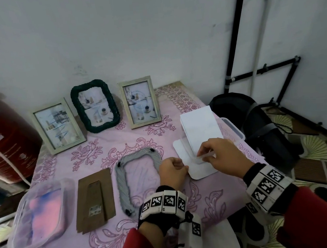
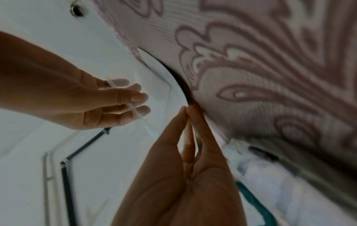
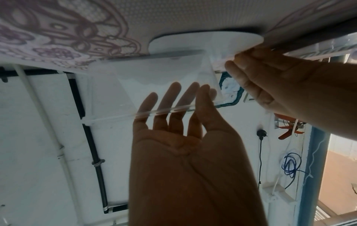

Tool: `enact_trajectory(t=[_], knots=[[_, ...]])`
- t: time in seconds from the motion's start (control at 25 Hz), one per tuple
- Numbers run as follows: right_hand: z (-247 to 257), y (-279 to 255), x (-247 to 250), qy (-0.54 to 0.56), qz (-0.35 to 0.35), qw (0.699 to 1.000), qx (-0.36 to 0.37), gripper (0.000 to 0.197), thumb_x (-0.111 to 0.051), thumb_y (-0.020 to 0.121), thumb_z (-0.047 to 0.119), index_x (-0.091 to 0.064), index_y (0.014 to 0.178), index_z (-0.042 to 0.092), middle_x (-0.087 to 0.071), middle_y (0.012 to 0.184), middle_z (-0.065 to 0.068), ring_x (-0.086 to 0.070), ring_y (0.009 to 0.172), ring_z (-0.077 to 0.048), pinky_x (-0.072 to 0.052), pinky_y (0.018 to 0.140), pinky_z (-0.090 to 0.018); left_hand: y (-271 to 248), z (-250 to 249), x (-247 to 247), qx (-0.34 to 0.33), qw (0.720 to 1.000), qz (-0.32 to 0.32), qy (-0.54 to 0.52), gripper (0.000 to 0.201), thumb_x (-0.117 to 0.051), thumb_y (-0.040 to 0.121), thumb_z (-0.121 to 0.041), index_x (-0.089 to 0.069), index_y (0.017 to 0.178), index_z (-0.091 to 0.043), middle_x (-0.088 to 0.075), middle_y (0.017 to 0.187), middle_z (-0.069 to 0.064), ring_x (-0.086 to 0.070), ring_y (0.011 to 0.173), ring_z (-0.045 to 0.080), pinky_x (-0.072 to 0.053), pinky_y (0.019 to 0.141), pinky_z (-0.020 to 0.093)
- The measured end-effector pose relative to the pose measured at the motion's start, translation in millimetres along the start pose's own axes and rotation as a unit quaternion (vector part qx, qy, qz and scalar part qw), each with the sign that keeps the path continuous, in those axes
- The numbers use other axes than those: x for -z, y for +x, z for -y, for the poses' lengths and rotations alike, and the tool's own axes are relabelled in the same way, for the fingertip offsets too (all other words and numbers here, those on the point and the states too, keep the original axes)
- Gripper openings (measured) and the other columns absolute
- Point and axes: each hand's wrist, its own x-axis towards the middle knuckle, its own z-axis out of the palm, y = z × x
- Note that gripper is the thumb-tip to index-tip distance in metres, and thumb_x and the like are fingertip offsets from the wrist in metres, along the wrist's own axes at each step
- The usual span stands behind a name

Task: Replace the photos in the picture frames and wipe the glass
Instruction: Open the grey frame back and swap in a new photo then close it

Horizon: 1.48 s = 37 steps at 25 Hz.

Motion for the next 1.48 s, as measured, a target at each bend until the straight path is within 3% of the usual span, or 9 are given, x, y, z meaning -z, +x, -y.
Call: enact_trajectory(t=[0.2, 0.32, 0.44, 0.52, 0.72, 0.92, 1.0, 1.12, 1.48], knots=[[3, 10, 19, 0.069, 0.043, 0.997, -0.011, 0.024, -0.055, 0.075, 0.003, -0.070, 0.087, 0.018, -0.069, 0.090, -0.001, -0.062, 0.085, -0.015, -0.051, 0.083, -0.032, 7, -16, 12, -0.041, 0.997, -0.046, 0.040, 0.012, -0.057, 0.079, 0.001, -0.064, 0.086, -0.006, -0.053, 0.065, -0.001, -0.054, 0.067, 0.017, -0.047, 0.067, 0.027], [-7, 37, 44, 0.122, -0.055, 0.990, -0.047, 0.021, -0.056, 0.080, 0.002, -0.070, 0.086, 0.017, -0.067, 0.082, -0.004, -0.057, 0.068, -0.012, -0.046, 0.062, -0.016, 27, -34, 15, -0.065, 0.996, -0.066, 0.000, 0.011, -0.058, 0.082, -0.001, -0.065, 0.090, -0.004, -0.058, 0.075, 0.006, -0.055, 0.073, 0.018, -0.049, 0.072, 0.029], [-27, 70, 64, 0.145, -0.142, 0.972, -0.121, 0.025, -0.052, 0.081, 0.000, -0.066, 0.101, 0.007, -0.063, 0.084, -0.005, -0.056, 0.077, -0.014, -0.041, 0.071, -0.021, 49, -47, 11, -0.077, 0.994, -0.076, 0.014, 0.018, -0.060, 0.085, -0.007, -0.068, 0.101, -0.002, -0.065, 0.085, 0.011, -0.056, 0.078, 0.016, -0.040, 0.069, 0.014], [-41, 87, 68, 0.133, -0.114, 0.972, -0.157, 0.029, -0.050, 0.083, -0.002, -0.062, 0.109, 0.004, -0.065, 0.091, -0.010, -0.055, 0.079, -0.014, -0.041, 0.073, -0.023, 60, -50, 6, -0.069, 0.995, -0.066, 0.013, 0.023, -0.060, 0.087, -0.009, -0.066, 0.107, -0.001, -0.069, 0.098, 0.015, -0.060, 0.085, 0.018, -0.037, 0.070, 0.009], [-57, 105, 59, 0.217, -0.039, 0.962, -0.160, 0.030, -0.047, 0.091, -0.004, -0.057, 0.119, -0.007, -0.063, 0.111, -0.028, -0.056, 0.083, -0.024, -0.047, 0.077, -0.025, 74, -53, -5, -0.064, 0.998, -0.028, -0.011, 0.021, -0.062, 0.087, -0.009, -0.068, 0.103, 0.004, -0.069, 0.104, 0.020, -0.057, 0.085, 0.016, -0.044, 0.076, 0.019], [-54, 100, 63, 0.276, -0.099, 0.948, -0.124, 0.020, -0.055, 0.090, 0.004, -0.063, 0.107, -0.004, -0.063, 0.075, -0.006, -0.058, 0.058, -0.005, -0.046, 0.055, -0.010, 68, -59, -7, -0.077, 0.993, -0.031, -0.086, 0.017, -0.062, 0.086, -0.004, -0.066, 0.097, 0.008, -0.067, 0.092, 0.017, -0.057, 0.082, 0.020, -0.046, 0.086, 0.030], [-51, 96, 68, 0.307, -0.113, 0.938, -0.111, 0.020, -0.054, 0.092, 0.008, -0.064, 0.105, -0.003, -0.061, 0.071, 0.000, -0.058, 0.051, 0.000, -0.045, 0.050, -0.007, 66, -64, -4, -0.089, 0.989, -0.034, -0.112, 0.017, -0.060, 0.086, -0.002, -0.065, 0.099, 0.009, -0.065, 0.088, 0.011, -0.060, 0.074, 0.016, -0.049, 0.079, 0.025], [-42, 91, 74, 0.334, -0.121, 0.930, -0.099, 0.023, -0.054, 0.093, 0.013, -0.063, 0.102, -0.006, -0.061, 0.073, -0.002, -0.056, 0.060, -0.009, -0.047, 0.053, -0.010, 64, -74, -2, -0.089, 0.985, -0.033, -0.146, 0.018, -0.057, 0.089, -0.002, -0.062, 0.102, 0.010, -0.062, 0.075, 0.005, -0.059, 0.057, 0.004, -0.048, 0.060, 0.013], [-10, 92, 91, 0.345, -0.174, 0.921, -0.046, 0.013, -0.057, 0.089, 0.002, -0.058, 0.102, -0.002, -0.055, 0.068, -0.005, -0.055, 0.055, -0.010, -0.050, 0.058, -0.021, 56, -104, 17, -0.141, 0.965, -0.040, -0.217, 0.019, -0.051, 0.091, 0.001, -0.058, 0.107, 0.009, -0.061, 0.084, 0.009, -0.060, 0.076, 0.014, -0.055, 0.069, 0.016]])
